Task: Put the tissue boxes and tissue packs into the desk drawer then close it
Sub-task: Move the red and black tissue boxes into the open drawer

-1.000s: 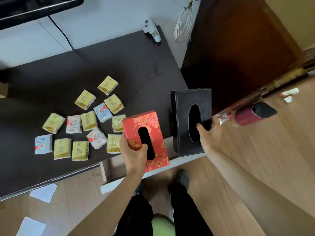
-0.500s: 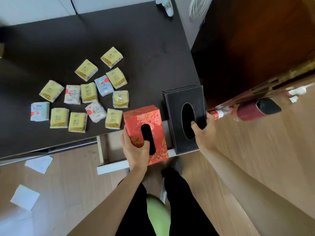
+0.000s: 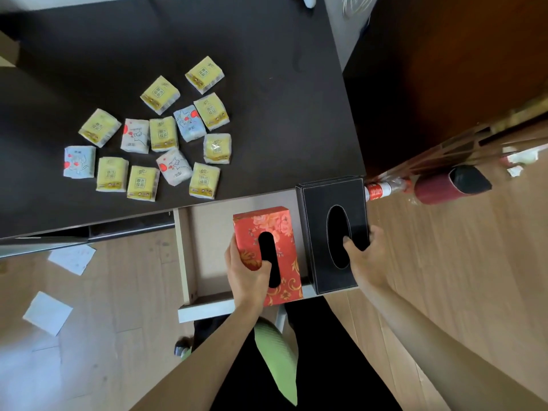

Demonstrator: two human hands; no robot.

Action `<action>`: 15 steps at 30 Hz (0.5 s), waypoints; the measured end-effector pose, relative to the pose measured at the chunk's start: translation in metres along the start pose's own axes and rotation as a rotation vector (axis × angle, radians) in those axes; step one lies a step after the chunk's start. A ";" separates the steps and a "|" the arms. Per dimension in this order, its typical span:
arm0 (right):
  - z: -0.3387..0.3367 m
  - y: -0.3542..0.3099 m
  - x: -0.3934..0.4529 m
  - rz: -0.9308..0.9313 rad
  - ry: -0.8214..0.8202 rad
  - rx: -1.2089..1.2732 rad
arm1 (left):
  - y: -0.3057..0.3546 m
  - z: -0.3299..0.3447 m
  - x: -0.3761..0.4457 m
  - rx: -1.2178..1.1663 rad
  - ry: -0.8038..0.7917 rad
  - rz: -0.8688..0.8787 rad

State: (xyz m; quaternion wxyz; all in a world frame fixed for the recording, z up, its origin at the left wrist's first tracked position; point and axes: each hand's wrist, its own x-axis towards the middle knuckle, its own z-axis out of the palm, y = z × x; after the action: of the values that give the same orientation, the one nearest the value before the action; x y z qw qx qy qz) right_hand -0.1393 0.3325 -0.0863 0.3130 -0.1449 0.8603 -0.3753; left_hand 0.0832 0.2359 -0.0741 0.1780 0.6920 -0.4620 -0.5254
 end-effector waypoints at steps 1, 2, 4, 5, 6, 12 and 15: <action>-0.001 0.003 -0.001 0.011 -0.005 -0.007 | -0.002 0.000 -0.001 0.005 -0.002 -0.003; 0.000 0.005 -0.001 0.023 -0.003 -0.015 | -0.005 0.001 -0.001 0.012 -0.004 -0.003; 0.001 0.008 0.000 0.043 0.009 -0.026 | -0.008 0.003 0.003 0.026 -0.011 -0.017; 0.003 0.008 0.001 0.044 0.012 -0.036 | -0.009 0.004 0.007 0.031 -0.014 -0.032; 0.006 0.008 0.002 0.041 0.011 -0.054 | -0.010 0.005 0.012 0.038 -0.016 -0.048; 0.036 0.015 0.015 0.028 -0.017 -0.241 | -0.035 0.010 0.044 0.065 0.011 -0.088; 0.051 0.022 0.020 0.008 -0.022 -0.329 | -0.049 0.014 0.055 0.061 -0.013 -0.100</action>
State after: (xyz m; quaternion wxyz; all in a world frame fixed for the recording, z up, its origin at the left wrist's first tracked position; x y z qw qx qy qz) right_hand -0.1217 0.3094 -0.1373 0.2958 -0.1947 0.9073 -0.2266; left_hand 0.0946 0.2193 -0.1462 0.1271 0.7159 -0.4438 -0.5237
